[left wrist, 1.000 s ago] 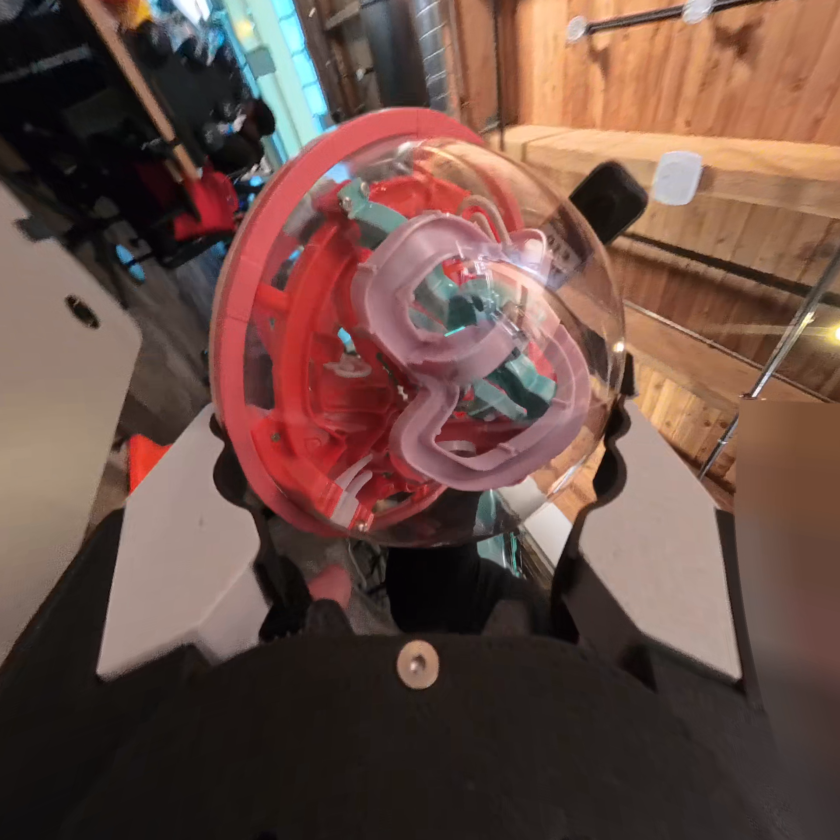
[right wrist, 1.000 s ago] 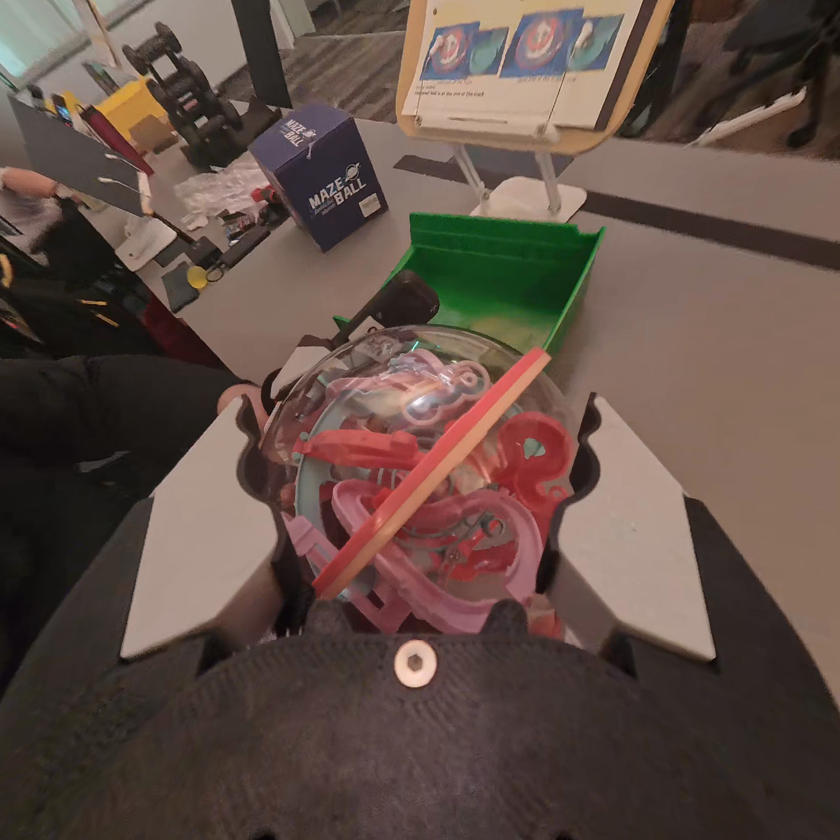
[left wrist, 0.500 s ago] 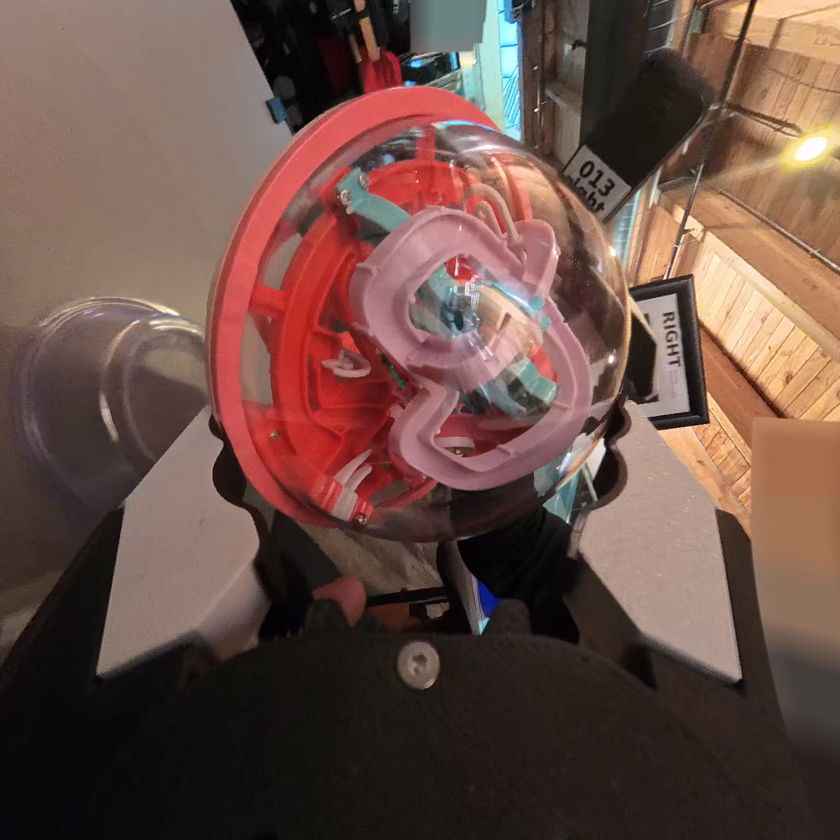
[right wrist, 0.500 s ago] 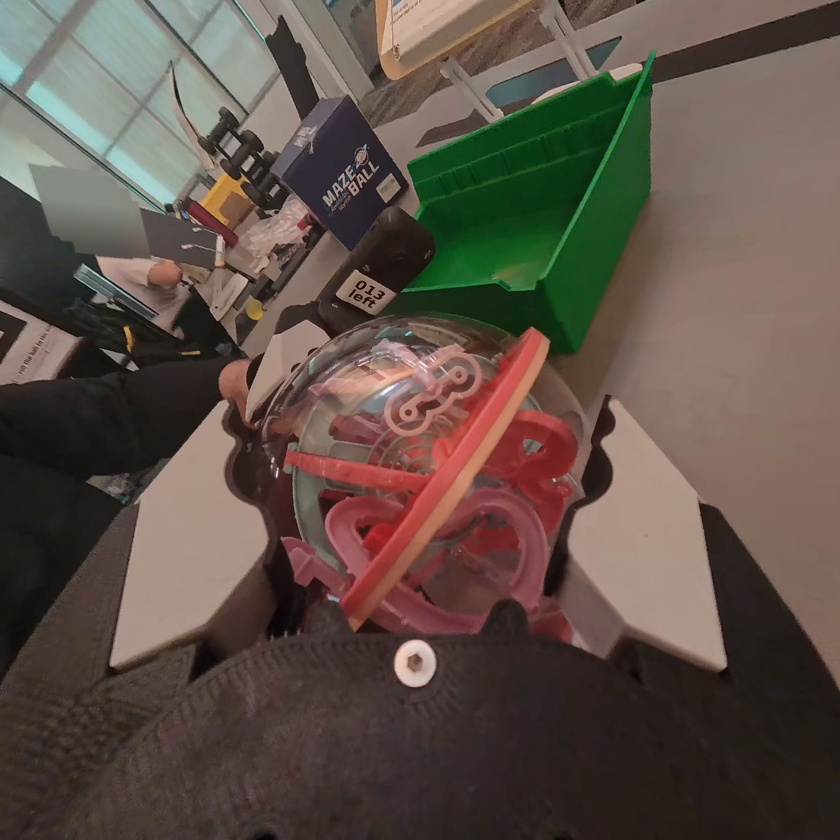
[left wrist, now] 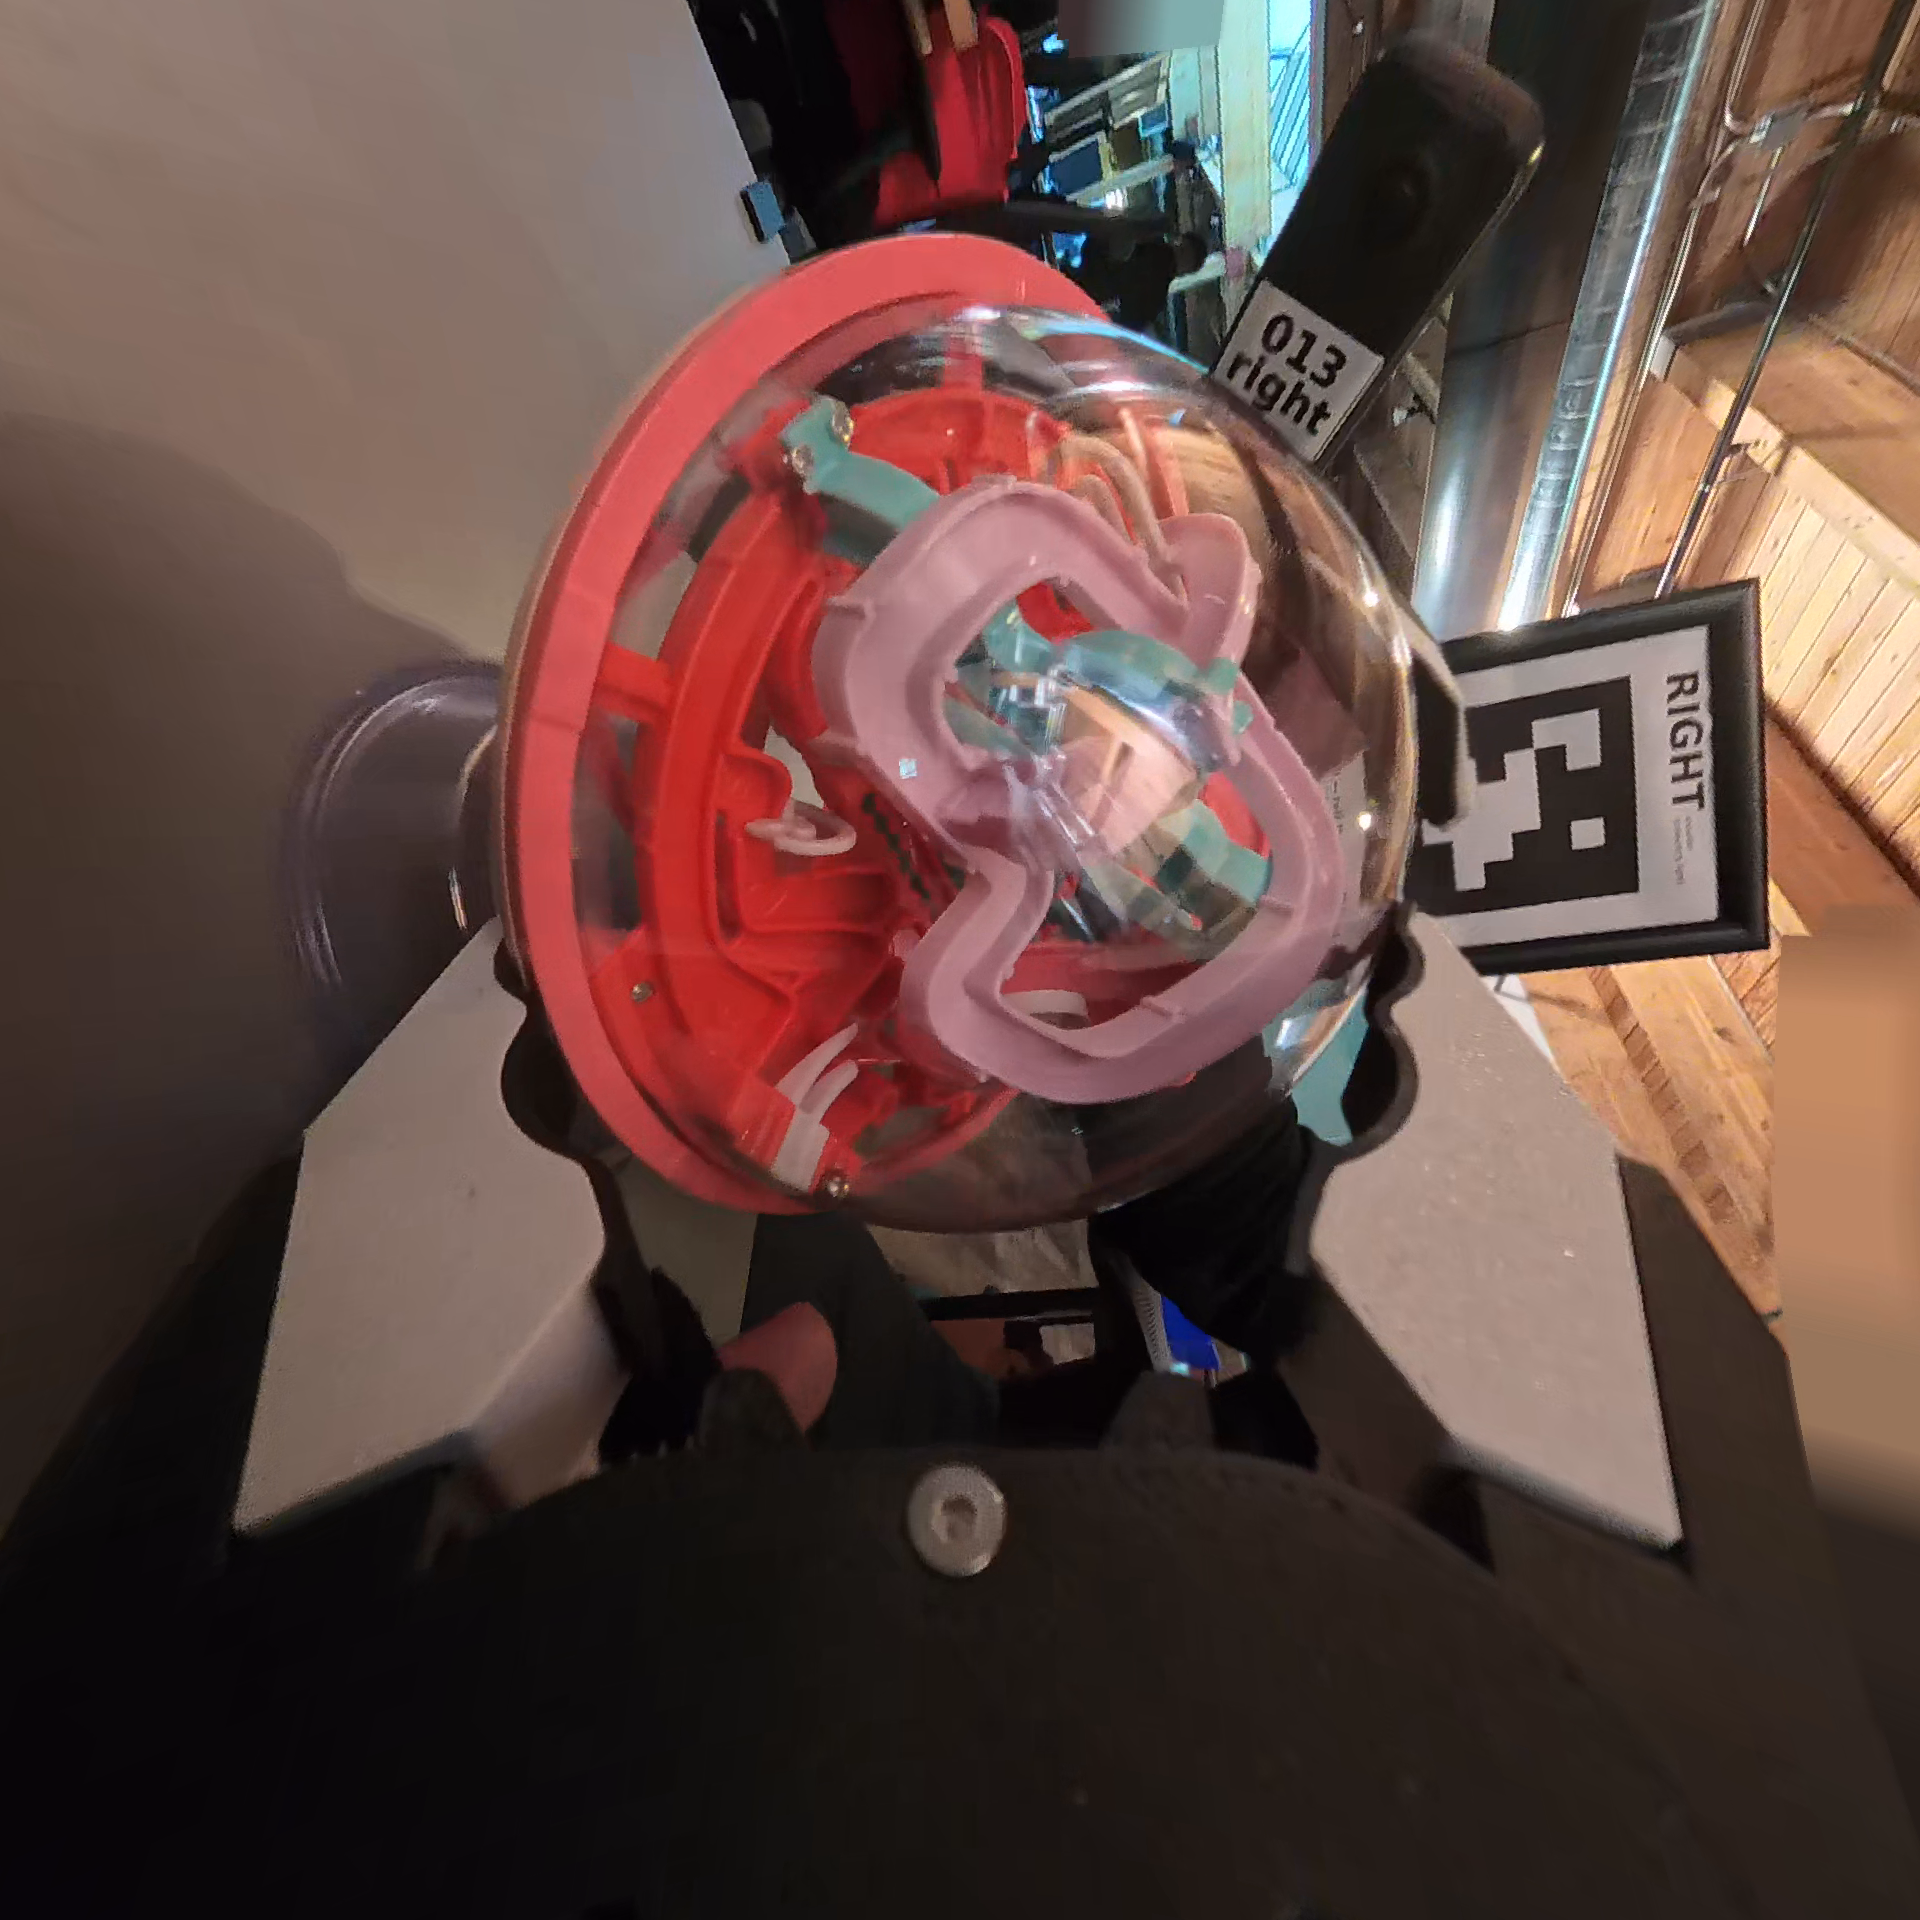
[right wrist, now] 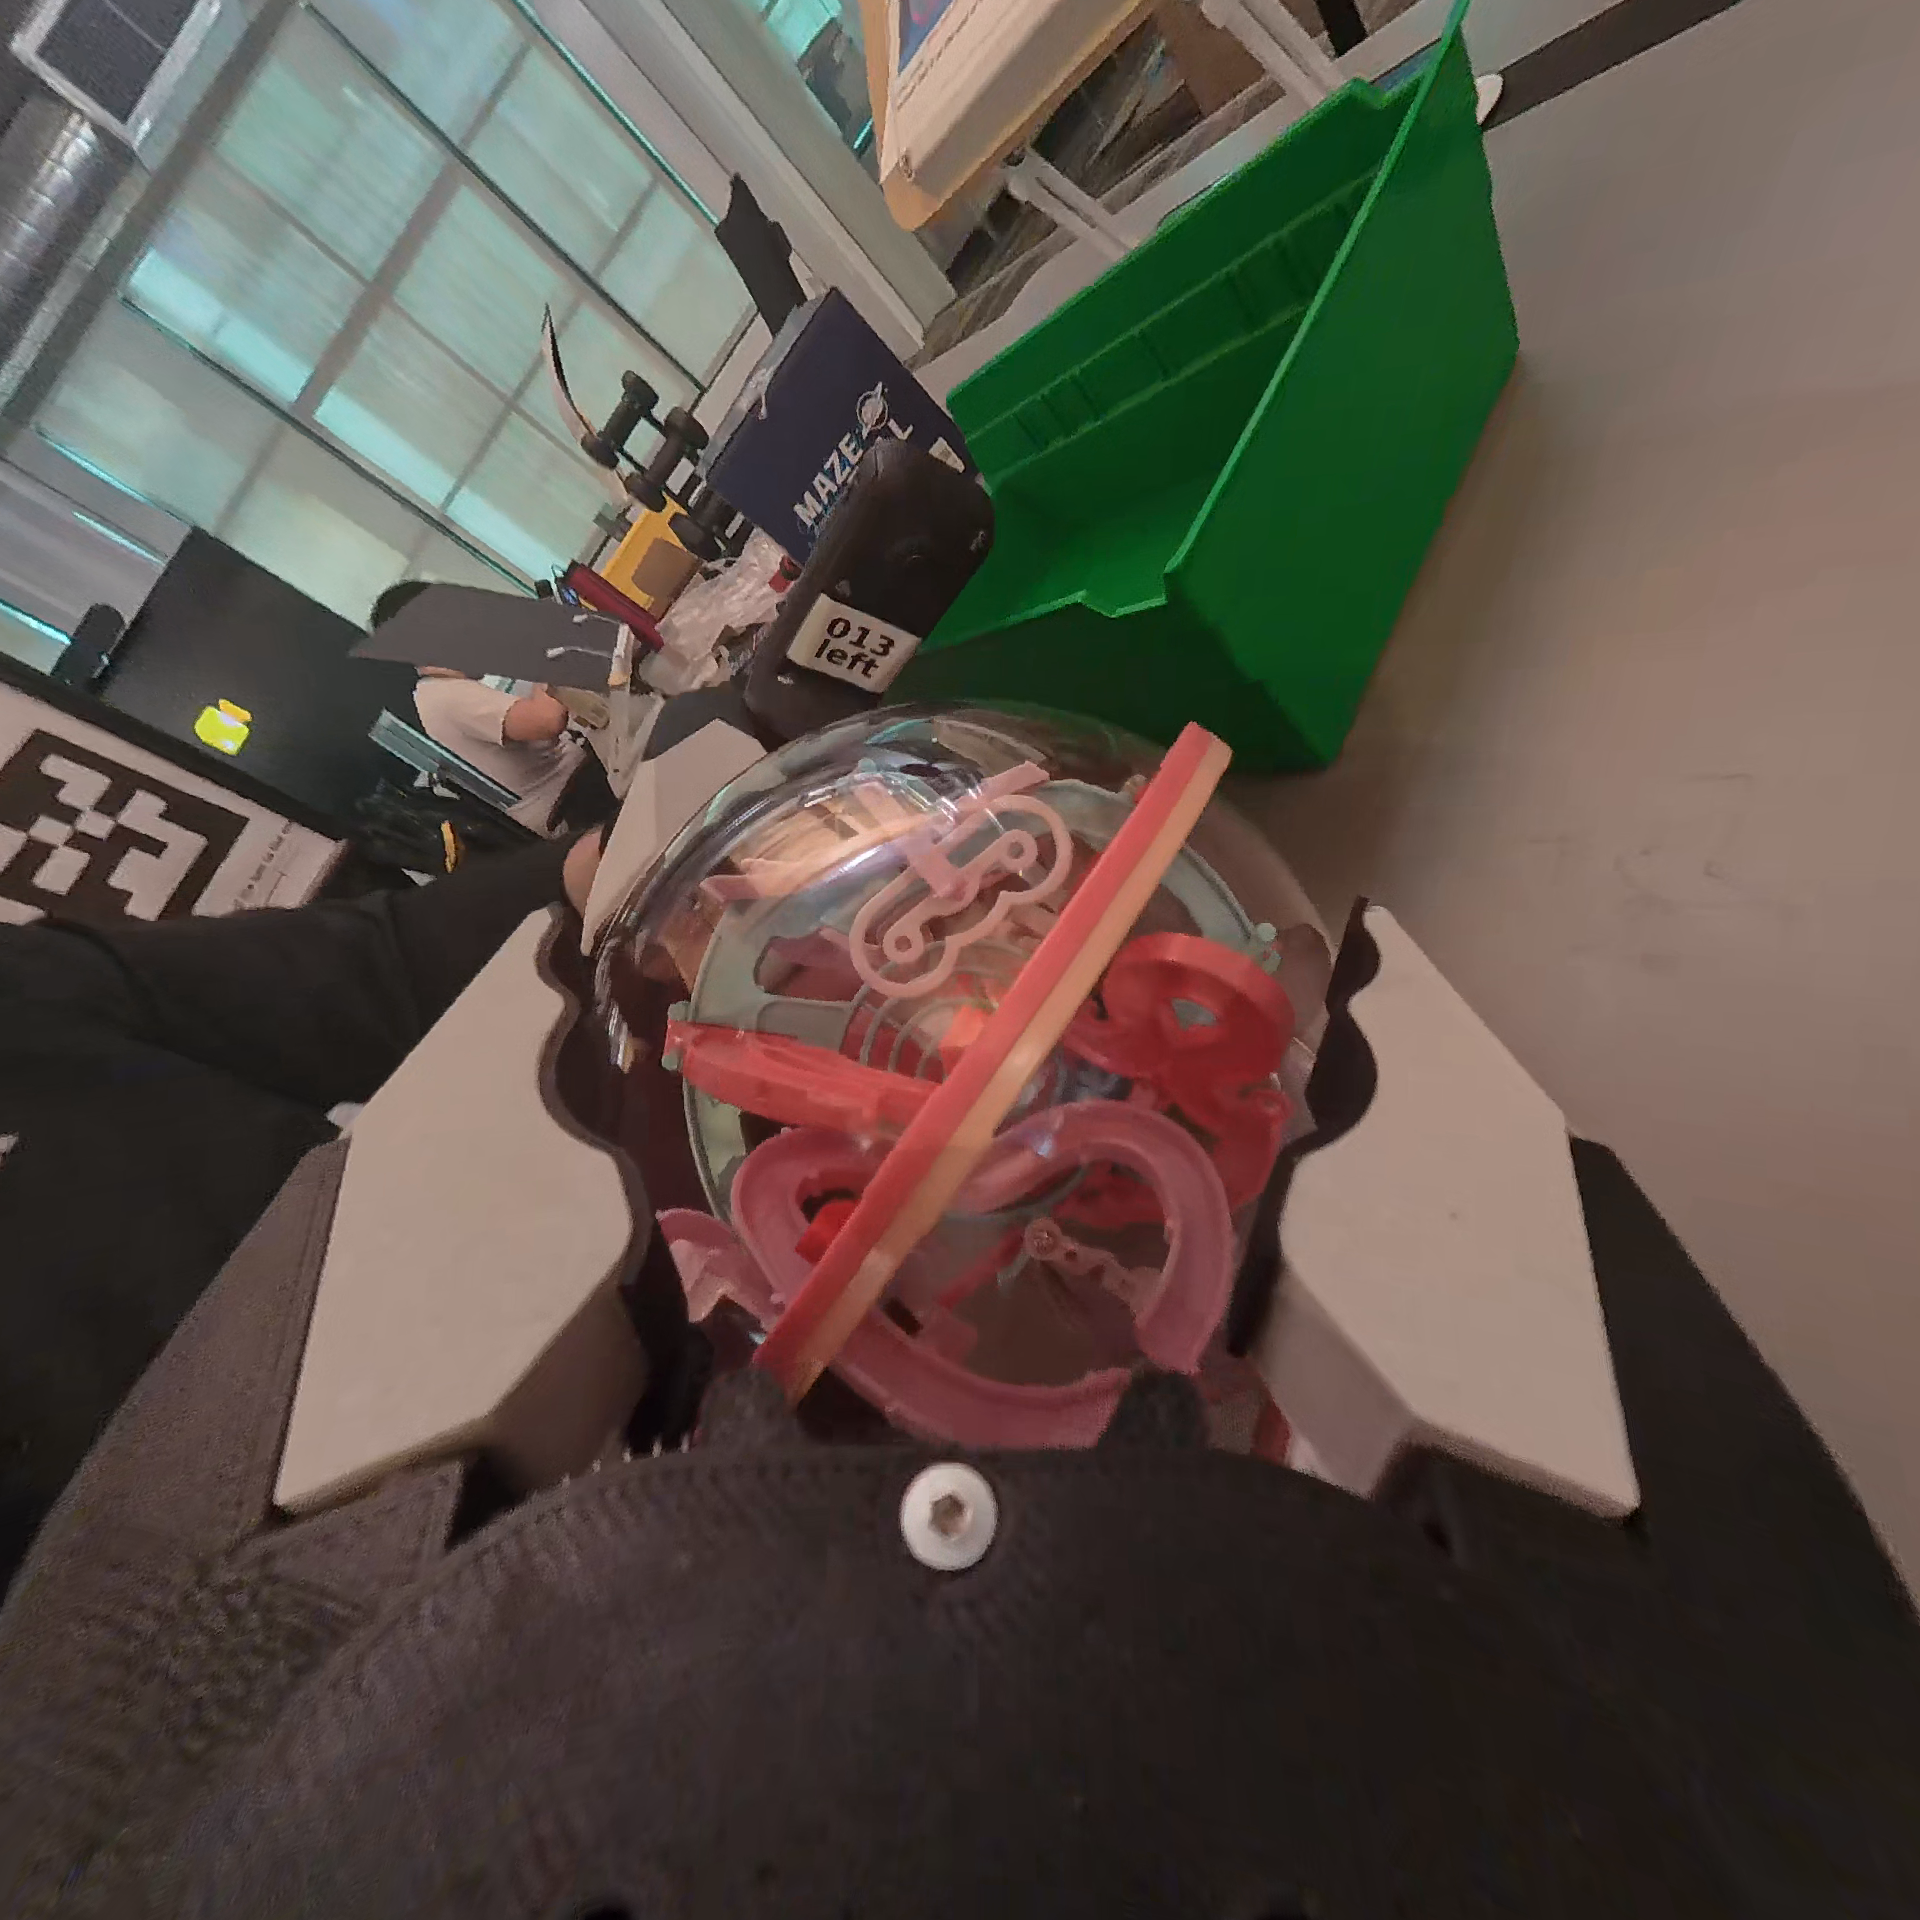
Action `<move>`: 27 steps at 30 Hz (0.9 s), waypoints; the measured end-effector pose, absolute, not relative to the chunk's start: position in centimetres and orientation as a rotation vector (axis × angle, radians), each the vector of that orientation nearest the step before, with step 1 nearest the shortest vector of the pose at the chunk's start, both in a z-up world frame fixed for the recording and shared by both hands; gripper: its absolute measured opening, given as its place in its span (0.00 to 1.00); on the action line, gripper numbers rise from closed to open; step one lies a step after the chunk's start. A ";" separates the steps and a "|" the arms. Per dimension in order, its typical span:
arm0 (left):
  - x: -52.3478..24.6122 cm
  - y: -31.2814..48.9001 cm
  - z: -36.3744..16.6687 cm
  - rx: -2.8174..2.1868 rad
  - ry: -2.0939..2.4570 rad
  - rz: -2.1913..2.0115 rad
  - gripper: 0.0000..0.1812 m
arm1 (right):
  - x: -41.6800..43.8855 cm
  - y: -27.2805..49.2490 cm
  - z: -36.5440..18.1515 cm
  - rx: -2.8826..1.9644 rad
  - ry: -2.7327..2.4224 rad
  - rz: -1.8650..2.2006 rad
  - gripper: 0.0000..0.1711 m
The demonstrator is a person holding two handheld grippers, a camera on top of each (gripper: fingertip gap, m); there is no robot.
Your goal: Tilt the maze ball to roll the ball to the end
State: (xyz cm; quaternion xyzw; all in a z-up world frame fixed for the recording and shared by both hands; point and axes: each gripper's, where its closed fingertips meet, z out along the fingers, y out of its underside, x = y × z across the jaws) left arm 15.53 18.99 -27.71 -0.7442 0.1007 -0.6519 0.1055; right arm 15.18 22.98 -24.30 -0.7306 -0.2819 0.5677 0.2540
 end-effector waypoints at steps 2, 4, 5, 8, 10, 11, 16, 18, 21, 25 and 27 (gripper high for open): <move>15.4 18.8 -27.7 -2.170 0.321 -1.911 0.81 | 15.4 22.7 -24.2 -1.986 -0.812 1.509 0.77; 15.2 18.6 -27.8 -2.164 0.331 -1.902 0.81 | 15.5 22.6 -24.1 -1.994 -0.856 1.449 0.73; 15.1 18.4 -27.8 -2.163 0.336 -1.906 0.81 | 15.6 22.6 -23.9 -1.991 -0.879 1.420 0.71; 14.5 18.2 -28.0 -2.151 0.327 -1.900 0.77 | 15.7 22.3 -23.4 -1.981 -0.942 1.360 0.65; 14.2 18.0 -28.0 -2.146 0.321 -1.899 0.75 | 15.7 22.2 -23.1 -1.977 -0.968 1.333 0.62; 14.0 18.0 -28.0 -2.143 0.314 -1.895 0.74 | 15.7 22.2 -23.1 -1.981 -0.974 1.327 0.62; 13.7 17.5 -28.0 -2.152 0.306 -1.870 0.73 | 15.5 22.2 -23.2 -1.993 -0.945 1.372 0.61; 13.6 17.1 -28.0 -2.168 0.301 -1.849 0.71 | 15.8 22.2 -23.3 -1.980 -0.914 1.445 0.61; 14.0 16.3 -28.1 -2.214 0.357 -1.747 0.71 | 16.3 22.3 -23.5 -1.957 -0.863 1.532 0.61; 13.9 16.5 -28.0 -2.207 0.333 -1.768 0.70 | 16.4 22.6 -23.6 -1.947 -0.808 1.566 0.60; 13.9 16.5 -28.0 -2.219 0.350 -1.744 0.70 | 16.6 22.8 -23.7 -1.945 -0.765 1.597 0.60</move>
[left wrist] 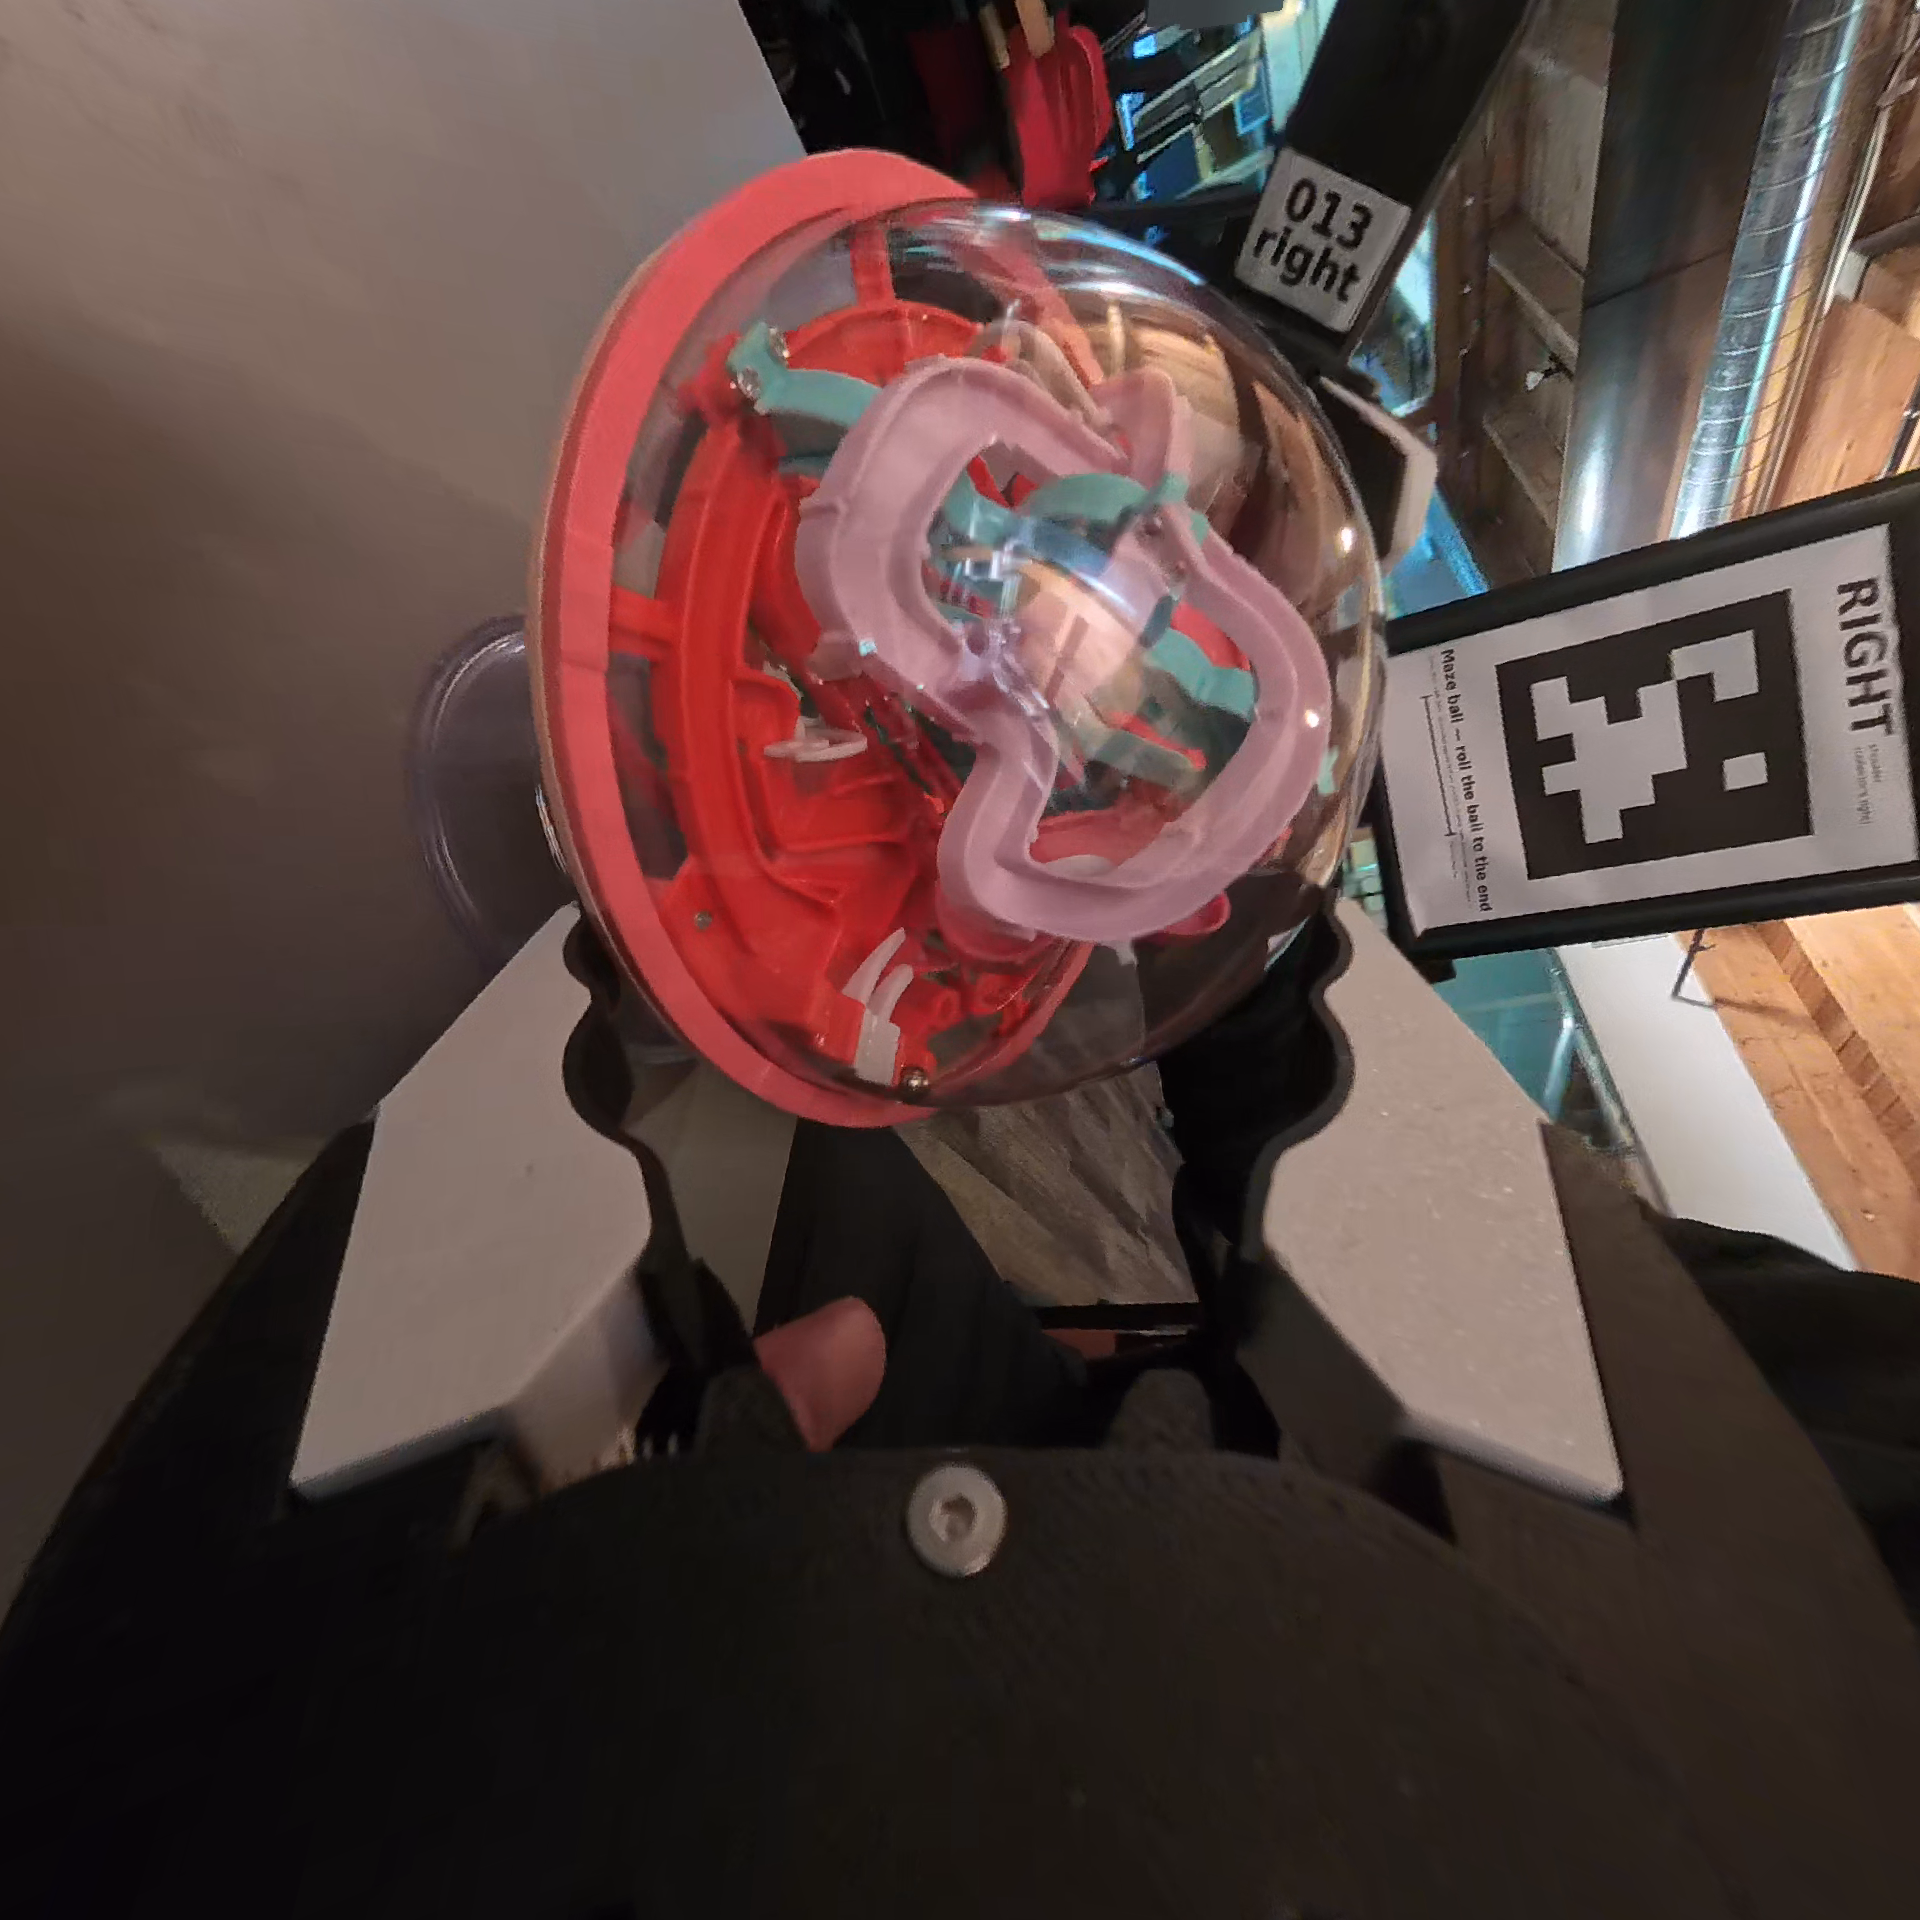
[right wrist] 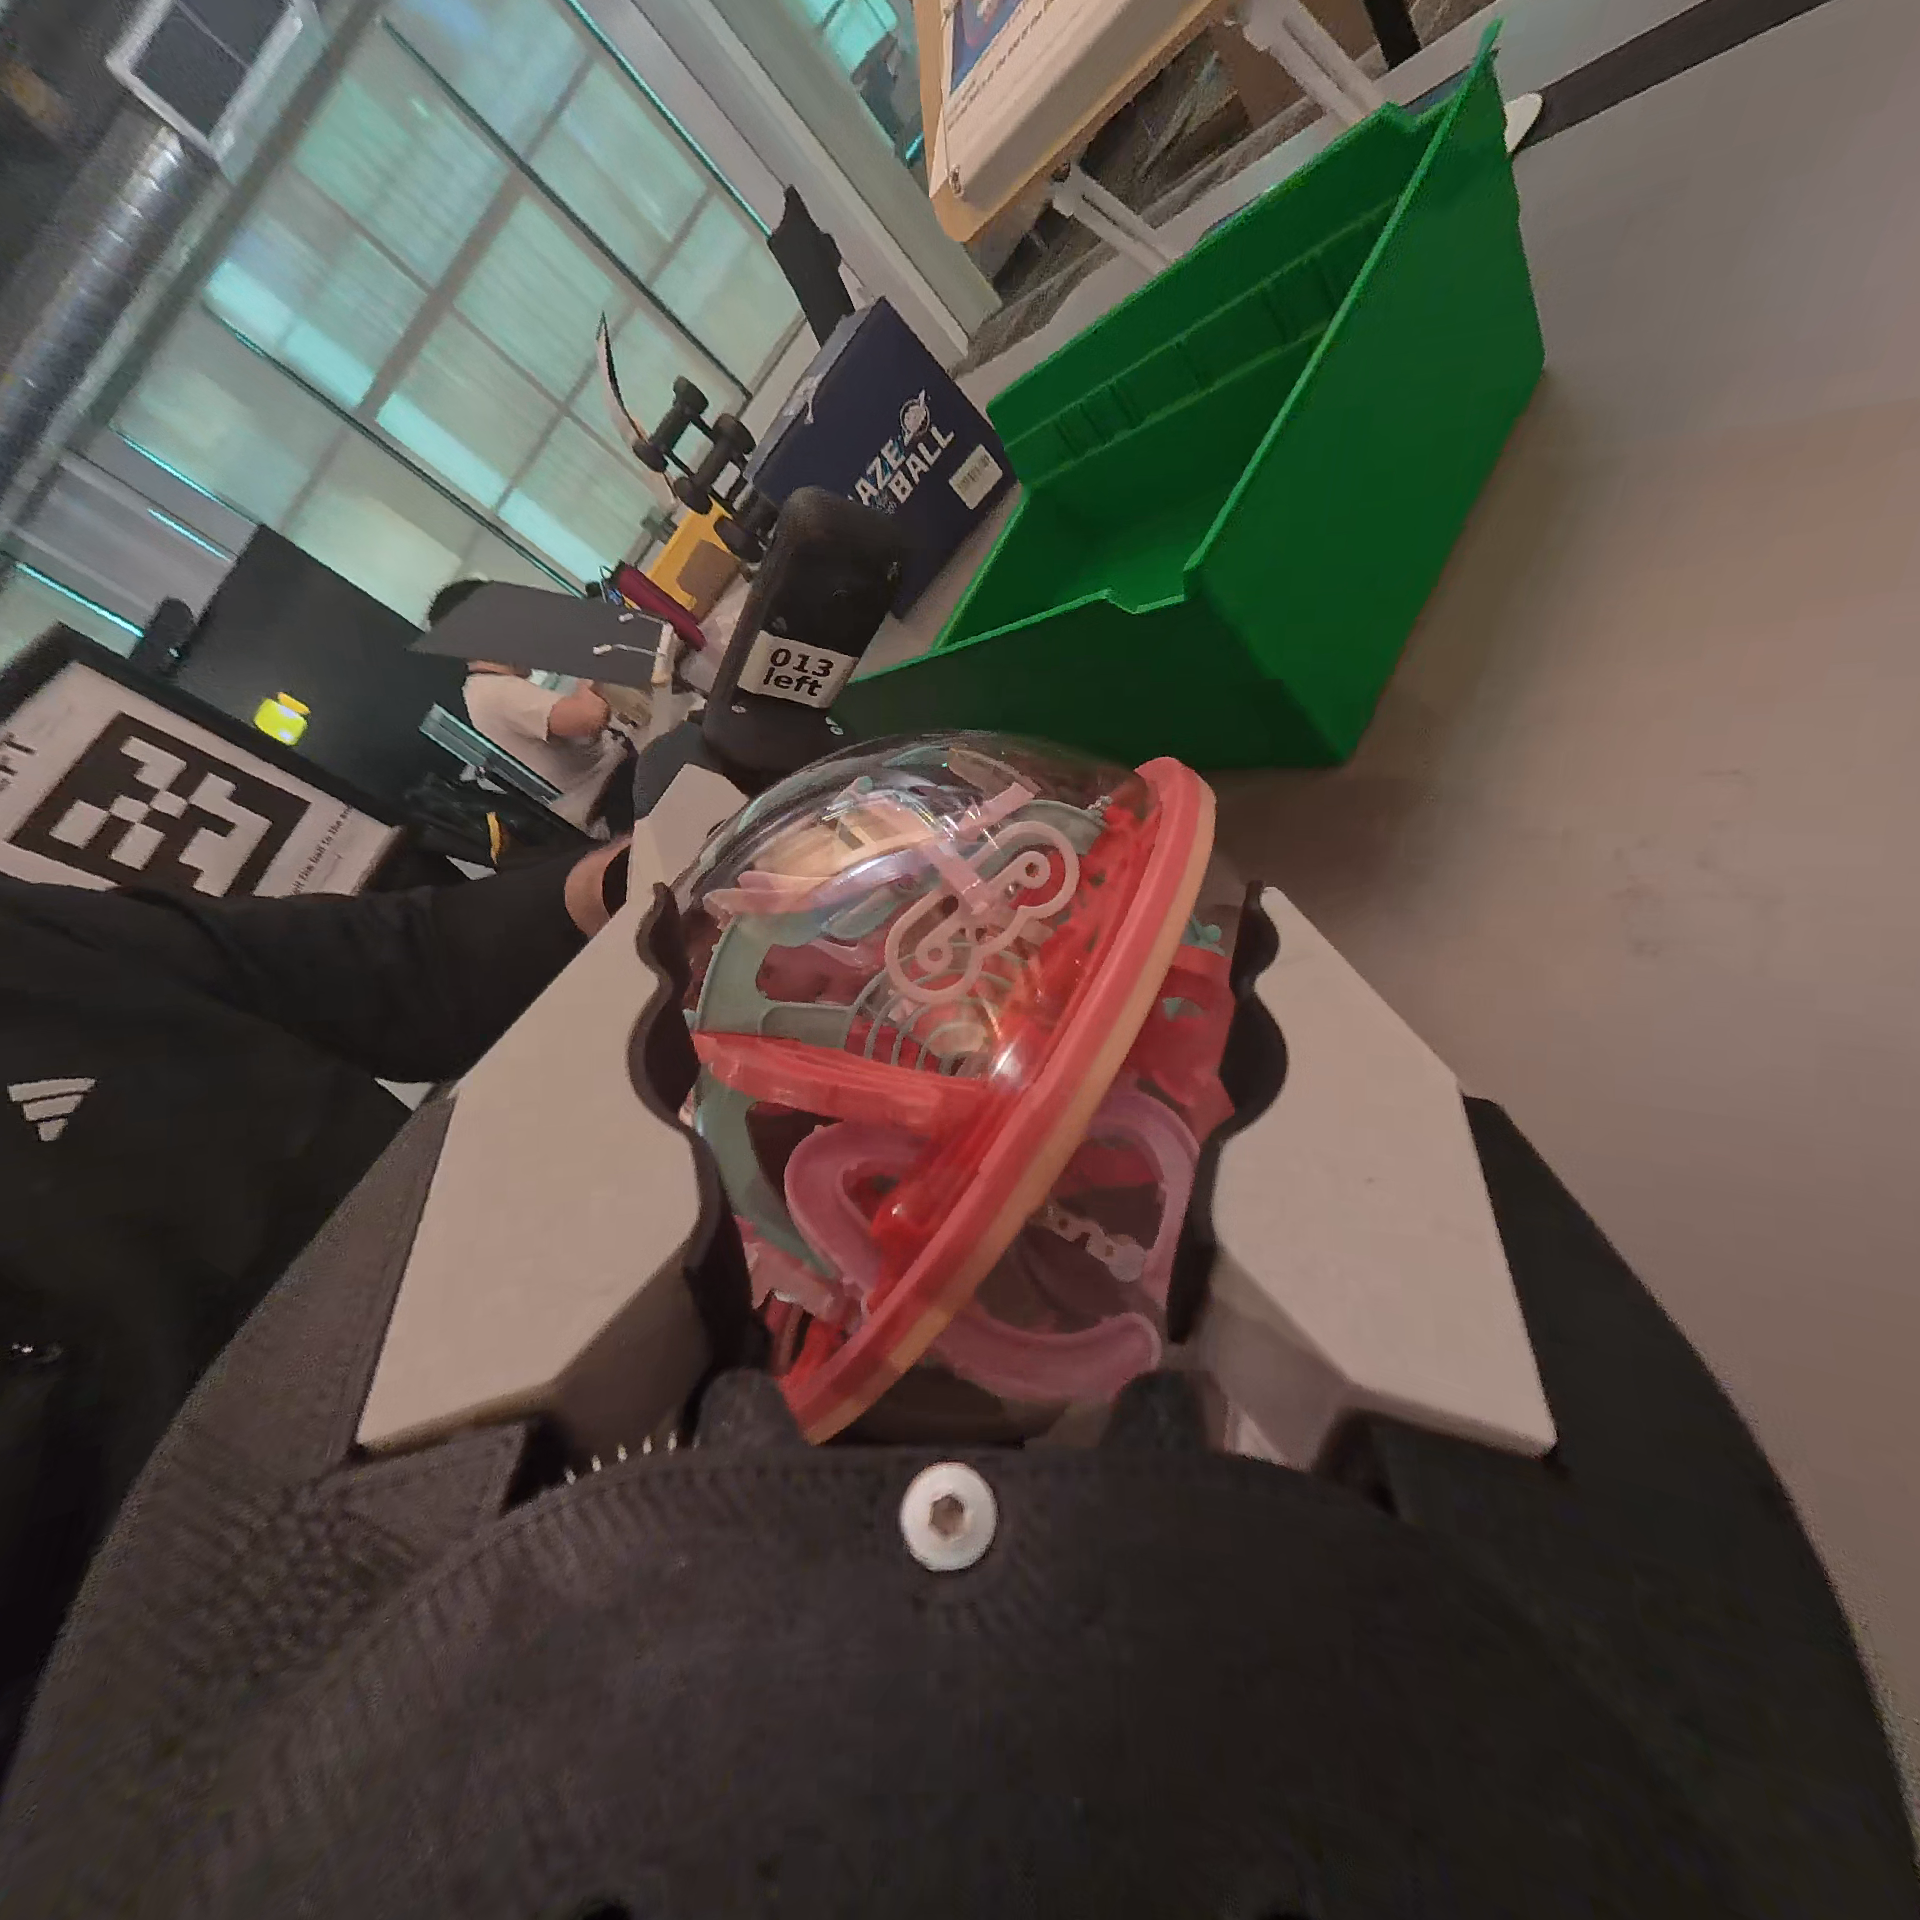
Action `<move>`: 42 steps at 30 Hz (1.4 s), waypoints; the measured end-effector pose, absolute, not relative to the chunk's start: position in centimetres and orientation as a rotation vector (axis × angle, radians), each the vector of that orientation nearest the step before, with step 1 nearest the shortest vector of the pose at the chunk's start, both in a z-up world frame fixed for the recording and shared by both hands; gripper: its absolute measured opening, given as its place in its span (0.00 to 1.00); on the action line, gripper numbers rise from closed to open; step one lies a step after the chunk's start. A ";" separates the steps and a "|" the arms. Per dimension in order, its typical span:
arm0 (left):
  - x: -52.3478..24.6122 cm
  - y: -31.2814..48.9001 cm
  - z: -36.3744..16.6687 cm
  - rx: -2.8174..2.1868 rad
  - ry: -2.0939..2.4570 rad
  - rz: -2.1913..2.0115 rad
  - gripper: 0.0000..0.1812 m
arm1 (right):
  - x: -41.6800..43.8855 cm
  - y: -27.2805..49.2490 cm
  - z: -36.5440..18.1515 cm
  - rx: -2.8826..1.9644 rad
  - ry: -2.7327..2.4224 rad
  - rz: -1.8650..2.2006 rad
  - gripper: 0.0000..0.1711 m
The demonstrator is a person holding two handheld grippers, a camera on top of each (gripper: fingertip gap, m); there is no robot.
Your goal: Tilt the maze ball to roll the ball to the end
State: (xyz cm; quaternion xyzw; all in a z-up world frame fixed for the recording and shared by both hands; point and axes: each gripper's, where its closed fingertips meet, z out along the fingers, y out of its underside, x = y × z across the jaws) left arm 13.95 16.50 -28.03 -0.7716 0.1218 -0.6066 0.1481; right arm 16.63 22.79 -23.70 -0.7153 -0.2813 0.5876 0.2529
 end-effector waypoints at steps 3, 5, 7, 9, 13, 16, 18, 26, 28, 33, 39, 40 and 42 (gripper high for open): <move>13.9 16.6 -27.9 -2.228 0.373 -1.702 0.69 | 17.1 23.0 -23.9 -1.926 -0.695 1.638 0.60; 13.9 16.8 -27.9 -2.241 0.381 -1.690 0.69 | 17.3 23.0 -24.0 -1.907 -0.652 1.663 0.60; 14.0 16.8 -27.8 -2.253 0.398 -1.668 0.70 | 17.5 23.0 -24.0 -1.888 -0.613 1.678 0.60; 14.0 17.0 -27.8 -2.259 0.405 -1.654 0.71 | 17.6 23.1 -24.1 -1.870 -0.557 1.694 0.60; 13.9 17.2 -27.7 -2.259 0.428 -1.647 0.71 | 18.0 23.2 -24.1 -1.866 -0.523 1.629 0.61; 14.0 17.2 -27.7 -2.251 0.425 -1.658 0.71 | 18.6 23.3 -23.7 -1.914 -0.648 1.436 0.64; 14.0 17.3 -27.6 -2.248 0.417 -1.661 0.71 | 18.8 22.5 -23.7 -1.972 -0.774 1.332 0.66; 14.1 17.3 -27.6 -2.269 0.432 -1.652 0.71 | 18.5 21.6 -23.5 -1.964 -0.842 1.321 0.64; 14.1 17.2 -27.6 -2.280 0.442 -1.644 0.71 | 18.4 21.6 -23.5 -1.923 -0.797 1.333 0.64; 14.2 17.4 -27.5 -2.316 0.465 -1.609 0.72 | 18.7 21.7 -23.5 -1.898 -0.714 1.358 0.63; 14.3 17.5 -27.4 -2.369 0.511 -1.555 0.72 | 19.0 21.8 -23.6 -1.845 -0.634 1.396 0.63; 14.3 17.5 -27.4 -2.377 0.518 -1.549 0.73 | 19.0 21.8 -23.6 -1.842 -0.626 1.399 0.63; 14.3 17.6 -27.4 -2.390 0.531 -1.541 0.73 | 19.1 21.8 -23.7 -1.838 -0.611 1.406 0.62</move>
